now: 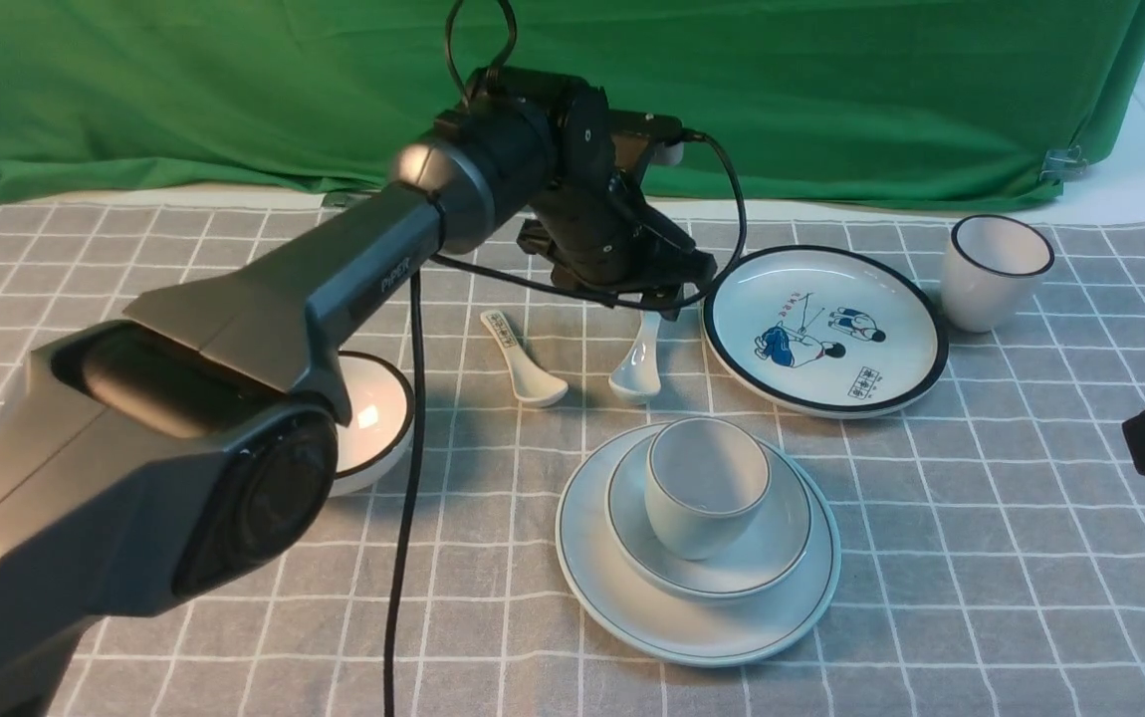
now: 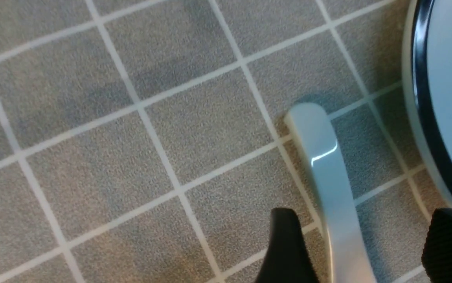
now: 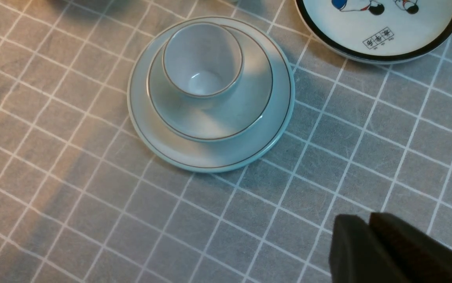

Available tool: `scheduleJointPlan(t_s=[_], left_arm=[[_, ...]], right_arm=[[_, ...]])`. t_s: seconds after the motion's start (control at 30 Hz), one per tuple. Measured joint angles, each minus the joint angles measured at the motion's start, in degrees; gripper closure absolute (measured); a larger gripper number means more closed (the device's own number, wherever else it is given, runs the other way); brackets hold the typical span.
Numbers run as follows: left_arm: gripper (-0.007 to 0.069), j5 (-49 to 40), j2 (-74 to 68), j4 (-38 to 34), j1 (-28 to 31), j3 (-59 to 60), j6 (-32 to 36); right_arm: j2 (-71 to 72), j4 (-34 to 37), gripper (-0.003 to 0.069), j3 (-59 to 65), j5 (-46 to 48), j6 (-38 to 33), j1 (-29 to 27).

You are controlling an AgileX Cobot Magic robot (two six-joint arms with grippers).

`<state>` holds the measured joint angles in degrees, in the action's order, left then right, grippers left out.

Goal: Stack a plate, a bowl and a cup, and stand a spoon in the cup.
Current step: Use the left arm to grab a blue soup spoon

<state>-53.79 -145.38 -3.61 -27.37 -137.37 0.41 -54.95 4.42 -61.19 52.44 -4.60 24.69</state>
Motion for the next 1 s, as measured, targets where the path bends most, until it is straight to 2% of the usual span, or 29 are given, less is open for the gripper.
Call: scheduleJointPlan(t_s=[0.27, 0.37, 0.47, 0.53, 0.57, 0.63, 0.73, 0.77, 0.8, 1.0], left_arm=[[0.0176, 0.06, -1.61, -0.15, -0.17, 0.0, 1.16], [0.02, 0.06, -2.27, -0.09, -0.22, 0.0, 1.16], [0.0252, 0.12, -2.49, 0.08, -0.22, 0.0, 1.24], [0.0361, 0.07, -2.52, 0.08, -0.22, 0.0, 1.3], [0.037, 0.07, -2.52, 0.08, -0.22, 0.0, 1.3], [0.0489, -0.36, -2.59, 0.08, -0.22, -0.05, 1.3], [0.053, -1.02, -2.59, 0.2, -0.22, -0.16, 1.3], [0.0575, -1.72, -2.59, 0.31, -0.22, -0.22, 1.3], [0.0594, -2.27, -2.52, 0.31, -0.16, -0.34, 1.35], [0.0596, -4.82, -0.4, 0.53, 0.07, -0.59, 1.35]], right_arm=[[0.0, -0.12, 0.0569, 0.05, -0.14, -0.37, 0.0], [-0.2, -0.12, 0.0568, 0.07, -0.19, -0.37, 0.0], [-0.7, -0.16, 0.0564, 0.07, -0.2, -0.37, 0.0], [-1.41, -0.16, 0.056, 0.11, -0.25, -0.41, 0.0], [-1.42, -0.16, 0.056, 0.11, -0.25, -0.41, 0.0], [-1.6, -0.16, 0.0557, 0.17, -0.25, -0.73, 0.0], [-1.6, -0.16, 0.0554, 0.17, -0.25, -0.8, 0.0], [-1.6, -0.16, 0.0552, 0.17, -0.25, -0.8, 0.0], [-1.6, -0.16, 0.0552, 0.17, -0.25, -0.8, 0.0], [-1.6, -0.16, 0.0551, 0.17, -0.25, -0.85, 0.0]])
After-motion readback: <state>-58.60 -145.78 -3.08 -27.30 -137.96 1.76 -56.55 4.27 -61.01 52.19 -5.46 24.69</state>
